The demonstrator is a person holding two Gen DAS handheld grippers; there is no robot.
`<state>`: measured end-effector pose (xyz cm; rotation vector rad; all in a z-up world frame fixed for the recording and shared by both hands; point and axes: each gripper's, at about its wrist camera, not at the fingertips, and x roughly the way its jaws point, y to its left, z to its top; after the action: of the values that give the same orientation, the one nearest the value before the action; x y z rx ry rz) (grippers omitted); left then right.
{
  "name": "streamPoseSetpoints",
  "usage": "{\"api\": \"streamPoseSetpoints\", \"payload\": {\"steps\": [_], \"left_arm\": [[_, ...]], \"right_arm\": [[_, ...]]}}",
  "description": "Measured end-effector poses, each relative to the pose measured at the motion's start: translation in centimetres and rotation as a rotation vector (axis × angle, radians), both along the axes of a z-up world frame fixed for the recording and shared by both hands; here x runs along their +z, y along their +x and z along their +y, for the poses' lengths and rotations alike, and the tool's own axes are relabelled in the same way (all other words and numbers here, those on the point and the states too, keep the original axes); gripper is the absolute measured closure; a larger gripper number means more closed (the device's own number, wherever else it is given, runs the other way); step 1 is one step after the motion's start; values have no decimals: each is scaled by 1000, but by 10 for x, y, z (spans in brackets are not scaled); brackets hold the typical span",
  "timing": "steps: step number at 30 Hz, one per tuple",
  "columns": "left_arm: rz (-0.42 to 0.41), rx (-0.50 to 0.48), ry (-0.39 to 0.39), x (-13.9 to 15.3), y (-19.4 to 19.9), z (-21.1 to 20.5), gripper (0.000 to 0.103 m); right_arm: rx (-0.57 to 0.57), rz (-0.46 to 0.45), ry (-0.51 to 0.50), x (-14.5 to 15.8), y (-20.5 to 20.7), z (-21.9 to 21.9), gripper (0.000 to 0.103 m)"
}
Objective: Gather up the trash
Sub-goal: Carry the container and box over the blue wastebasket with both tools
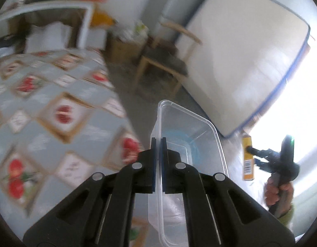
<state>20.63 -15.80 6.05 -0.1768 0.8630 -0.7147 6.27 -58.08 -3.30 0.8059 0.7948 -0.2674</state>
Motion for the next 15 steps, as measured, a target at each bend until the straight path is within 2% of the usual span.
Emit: {"api": "streamPoseSetpoints", "payload": {"steps": [3,4,6,8,12,15], "left_arm": [[69,-85,66,-20,23,-69,101],[103,-115,103,-30,35,-104,101],[147,-145,157,-47,53,-140,101],[210,-171,235,-76,75,-194,101],[342,-174,355,-139,115,-264,101],[410,-123,438,-187,143,-305,101]], "right_arm": [[-69,16,117,-42,-9,-28,34],[-89,20,150,-55,-11,-35,34],[-141,34,219,-86,-13,-53,34],[-189,53,258,-113,-12,-67,34],[-269,120,319,-168,-2,-94,34],[-328,179,355,-204,16,-115,34]]}}
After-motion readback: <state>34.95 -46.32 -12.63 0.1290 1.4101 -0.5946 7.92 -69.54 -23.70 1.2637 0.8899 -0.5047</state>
